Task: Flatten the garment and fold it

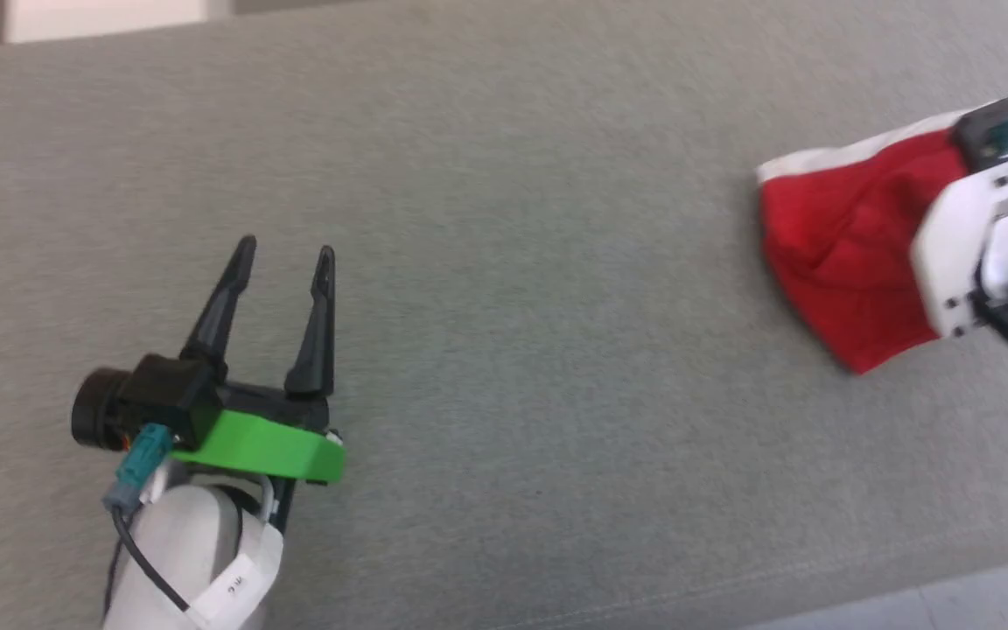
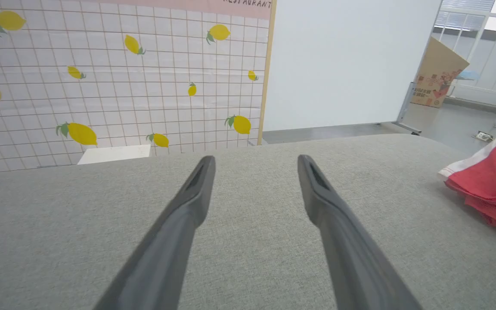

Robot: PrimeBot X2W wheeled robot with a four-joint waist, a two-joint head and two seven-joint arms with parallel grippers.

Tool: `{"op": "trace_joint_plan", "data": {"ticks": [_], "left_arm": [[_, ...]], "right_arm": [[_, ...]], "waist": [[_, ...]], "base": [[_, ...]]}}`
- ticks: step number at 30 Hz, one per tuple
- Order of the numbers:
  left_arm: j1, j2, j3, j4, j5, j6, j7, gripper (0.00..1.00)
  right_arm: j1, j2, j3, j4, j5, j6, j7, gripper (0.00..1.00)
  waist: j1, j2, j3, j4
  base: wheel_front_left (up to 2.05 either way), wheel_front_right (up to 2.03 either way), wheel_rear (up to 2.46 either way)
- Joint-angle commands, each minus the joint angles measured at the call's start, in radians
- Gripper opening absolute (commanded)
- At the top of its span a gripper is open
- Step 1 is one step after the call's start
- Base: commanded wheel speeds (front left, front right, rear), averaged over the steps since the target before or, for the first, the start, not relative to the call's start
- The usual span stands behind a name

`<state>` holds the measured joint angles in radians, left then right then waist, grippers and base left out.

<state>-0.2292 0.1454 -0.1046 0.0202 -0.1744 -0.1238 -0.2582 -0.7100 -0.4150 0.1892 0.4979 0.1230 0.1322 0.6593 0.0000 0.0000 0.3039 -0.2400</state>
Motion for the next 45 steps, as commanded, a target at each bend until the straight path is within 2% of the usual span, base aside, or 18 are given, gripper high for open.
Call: {"op": "trace_joint_plan", "data": {"ticks": [1,7,10,18,19,20,21,27,31,38,45], "left_arm": [[-0.021,0.017,0.000,-0.005,0.006,-0.007,-0.004,1.00],[-0.044,0.066,-0.004,-0.027,0.015,-0.007,-0.004,1.00],[-0.050,0.092,-0.003,-0.037,0.016,-0.007,-0.004,1.00],[-0.059,0.120,-0.009,-0.043,0.017,-0.007,-0.004,1.00],[-0.060,0.120,-0.011,-0.042,0.017,-0.007,-0.004,1.00],[-0.061,0.119,-0.012,-0.039,0.017,-0.006,-0.004,1.00],[-0.062,0.116,-0.012,-0.038,0.016,-0.005,-0.004,1.00],[-0.044,0.083,-0.014,-0.018,0.003,-0.002,-0.004,1.00],[-0.017,0.045,-0.009,0.001,-0.010,-0.001,-0.004,1.00],[0.046,-0.023,0.005,0.057,-0.026,-0.003,-0.004,1.00],[0.104,-0.067,0.017,0.115,-0.036,-0.005,-0.004,1.00]], "right_arm": [[-0.024,-0.008,-0.010,0.021,-0.020,-0.002,-0.028,0.00],[-0.091,-0.041,-0.060,0.114,-0.131,-0.002,-0.169,0.00],[-0.124,-0.036,-0.123,0.156,-0.209,-0.002,-0.225,0.00],[-0.147,0.053,-0.306,0.211,-0.379,-0.002,-0.298,0.00],[-0.147,0.060,-0.326,0.213,-0.397,-0.002,-0.304,0.20],[-0.145,0.067,-0.352,0.217,-0.419,-0.002,-0.305,0.76],[-0.142,0.071,-0.372,0.221,-0.435,-0.002,-0.303,1.00],[-0.113,0.082,-0.456,0.210,-0.528,-0.002,-0.341,1.00],[-0.082,0.100,-0.504,0.193,-0.500,-0.002,-0.419,1.00],[0.025,0.170,-0.532,0.108,-0.341,-0.002,-0.626,1.00],[0.226,0.232,-0.437,-0.062,-0.147,-0.002,-0.813,1.00]], "waist": [[0.0000,0.0000,0.095,-0.090],[0.0000,0.0000,0.161,-0.120],[0.0000,0.0000,0.192,-0.127],[0.0000,0.0000,0.217,-0.125],[0.0000,0.0000,0.214,-0.123],[0.0000,0.0000,0.208,-0.119],[0.0000,0.0000,0.202,-0.117],[0.0000,0.0000,0.125,-0.090],[0.0000,0.0000,0.052,-0.061],[0.0000,0.0000,-0.088,0.005],[0.0000,0.0000,-0.200,0.088]], "base": [[0.00,0.00,0.00],[0.00,0.00,0.00],[0.00,0.00,0.00],[0.00,0.00,0.00],[0.00,0.00,0.00],[0.00,0.00,0.00],[0.00,0.00,0.00],[0.00,0.00,0.00],[0.00,0.00,0.00],[0.00,0.00,0.00],[0.00,0.00,0.00]]}}
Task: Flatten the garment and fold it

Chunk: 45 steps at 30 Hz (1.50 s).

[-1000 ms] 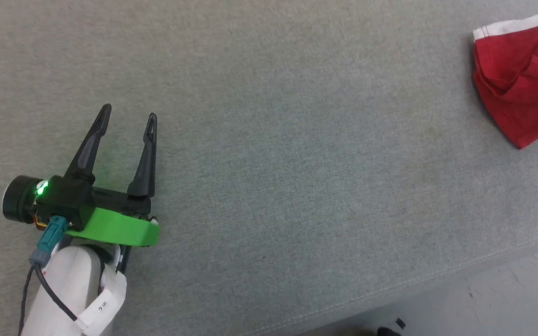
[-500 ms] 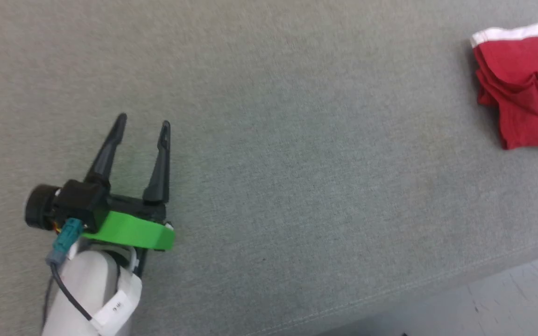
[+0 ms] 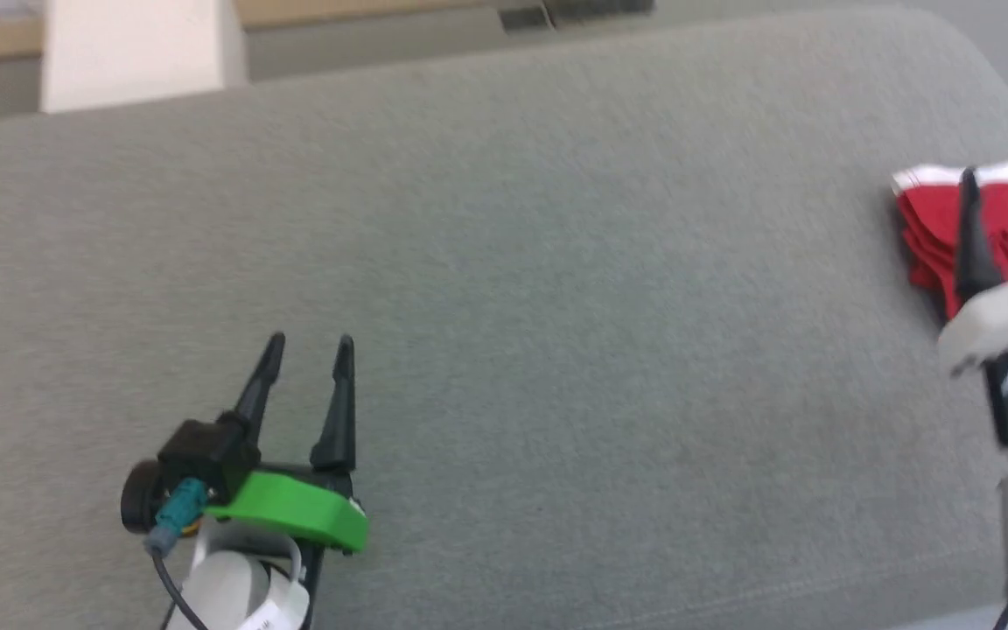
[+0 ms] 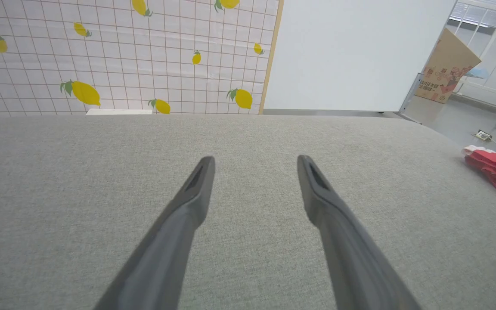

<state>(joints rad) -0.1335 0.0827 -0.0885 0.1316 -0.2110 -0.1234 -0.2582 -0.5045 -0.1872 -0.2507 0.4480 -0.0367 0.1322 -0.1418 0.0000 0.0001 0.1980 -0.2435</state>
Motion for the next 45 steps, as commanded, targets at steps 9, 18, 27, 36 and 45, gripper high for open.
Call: {"op": "trace_joint_plan", "data": {"ticks": [9,18,27,36,45], "left_arm": [[0.038,-0.027,-0.001,0.014,-0.003,-0.006,-0.004,1.00],[0.070,-0.032,-0.013,0.027,-0.016,-0.007,-0.004,1.00],[0.080,-0.032,-0.020,0.046,-0.041,-0.001,-0.004,1.00],[0.082,-0.032,-0.012,0.059,-0.047,0.003,-0.004,1.00],[0.083,-0.032,-0.007,0.062,-0.048,0.003,-0.004,1.00]], "right_arm": [[0.294,0.049,0.087,-0.267,0.118,-0.002,-0.083,1.00],[0.496,0.110,0.107,-0.389,0.096,-0.002,-0.110,1.00],[0.592,0.136,0.107,-0.431,0.073,-0.002,-0.119,1.00],[0.610,0.137,0.110,-0.437,0.121,-0.002,-0.120,1.00],[0.612,0.137,0.117,-0.436,0.133,-0.002,-0.120,1.00]], "waist": [[0.0000,-0.0001,-0.152,0.194],[0.0000,-0.0001,-0.199,0.264],[0.0000,-0.0001,-0.200,0.282],[0.0000,-0.0001,-0.191,0.274],[0.0000,-0.0001,-0.190,0.269]], "base": [[0.00,0.00,0.00],[0.00,0.00,0.00],[0.00,0.00,0.00],[0.00,0.00,0.00],[0.00,0.00,0.00]]}}
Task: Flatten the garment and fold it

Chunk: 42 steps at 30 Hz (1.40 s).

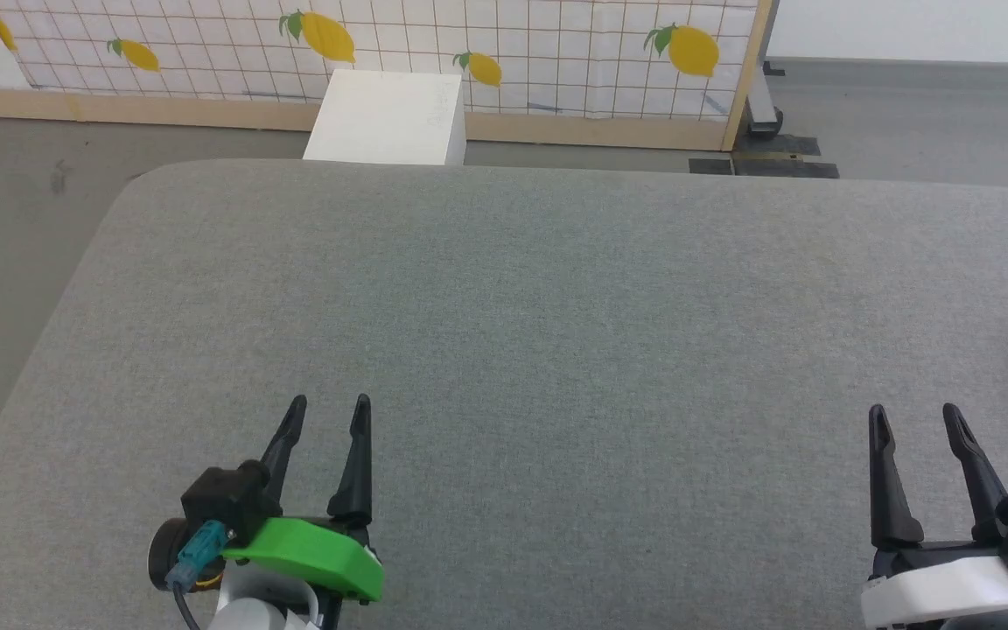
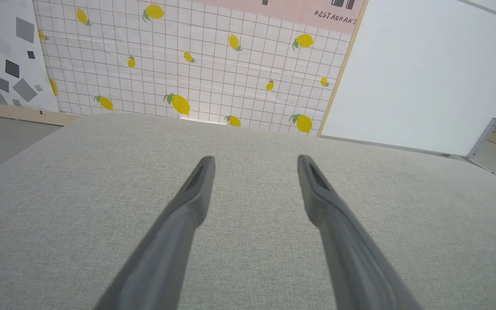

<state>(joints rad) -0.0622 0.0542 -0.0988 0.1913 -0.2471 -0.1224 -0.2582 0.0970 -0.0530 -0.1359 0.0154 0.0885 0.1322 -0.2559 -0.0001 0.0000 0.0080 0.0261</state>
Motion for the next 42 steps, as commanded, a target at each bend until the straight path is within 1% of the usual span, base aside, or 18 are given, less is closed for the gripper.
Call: {"op": "trace_joint_plan", "data": {"ticks": [1,8,9,24,42], "left_arm": [[0.012,-0.004,0.004,0.002,-0.012,0.002,-0.004,1.00],[0.010,-0.004,0.005,0.008,-0.018,0.001,-0.004,1.00],[0.000,0.000,0.003,0.006,-0.005,0.000,0.000,0.00],[0.000,0.000,0.001,0.004,-0.005,0.001,0.003,0.00],[0.009,-0.001,0.015,-0.023,0.031,0.018,0.039,0.00]], "right_arm": [[0.010,0.003,0.003,-0.003,0.009,-0.002,-0.006,1.00],[0.011,0.003,0.005,-0.005,0.020,-0.002,-0.006,1.00],[0.001,0.000,0.003,0.000,0.011,0.000,0.000,0.00],[0.000,0.000,0.003,0.001,0.010,0.000,0.002,0.00],[-0.013,0.000,0.022,-0.001,-0.004,0.000,0.038,0.00]], "waist": [[0.0001,0.0000,0.000,-0.001],[0.0001,0.0000,0.005,-0.004],[0.0001,0.0000,0.005,-0.004],[0.0001,0.0000,0.005,-0.005],[0.0001,0.0000,0.003,-0.008]], "base": [[0.00,0.00,0.00],[0.00,0.00,0.00],[0.00,0.00,0.00],[0.00,0.00,0.00],[0.00,0.00,0.00]]}}
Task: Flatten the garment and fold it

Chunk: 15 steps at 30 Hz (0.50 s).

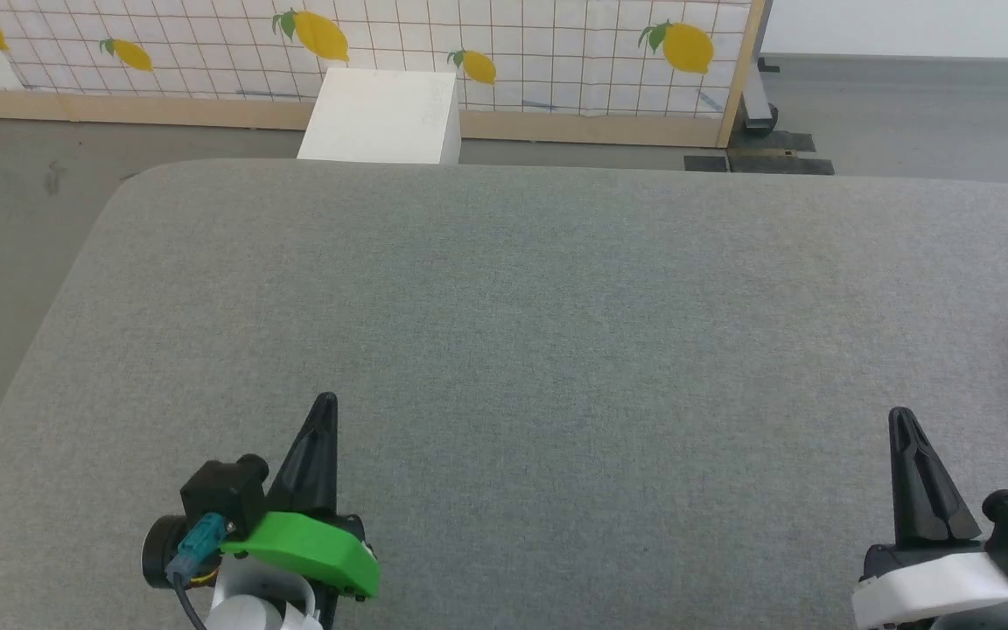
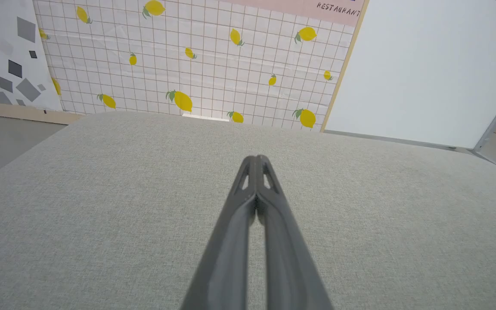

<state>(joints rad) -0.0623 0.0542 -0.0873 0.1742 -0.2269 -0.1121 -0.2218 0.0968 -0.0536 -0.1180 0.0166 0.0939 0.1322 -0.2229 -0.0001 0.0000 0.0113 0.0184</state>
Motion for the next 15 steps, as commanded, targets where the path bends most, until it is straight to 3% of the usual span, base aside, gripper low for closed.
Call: {"op": "trace_joint_plan", "data": {"ticks": [1,15], "left_arm": [[0.010,-0.001,0.004,-0.008,0.013,0.009,0.005,0.00],[0.016,-0.001,0.015,-0.030,0.041,0.022,0.033,0.00]], "right_arm": [[-0.014,0.001,0.005,-0.003,-0.010,0.000,0.007,0.00],[-0.025,0.001,0.020,-0.004,-0.021,0.000,0.035,0.00]], "waist": [[0.0001,0.0000,0.000,0.000],[0.0001,0.0000,-0.002,-0.003]], "base": [[0.00,0.00,0.00],[0.00,0.00,0.00]]}}
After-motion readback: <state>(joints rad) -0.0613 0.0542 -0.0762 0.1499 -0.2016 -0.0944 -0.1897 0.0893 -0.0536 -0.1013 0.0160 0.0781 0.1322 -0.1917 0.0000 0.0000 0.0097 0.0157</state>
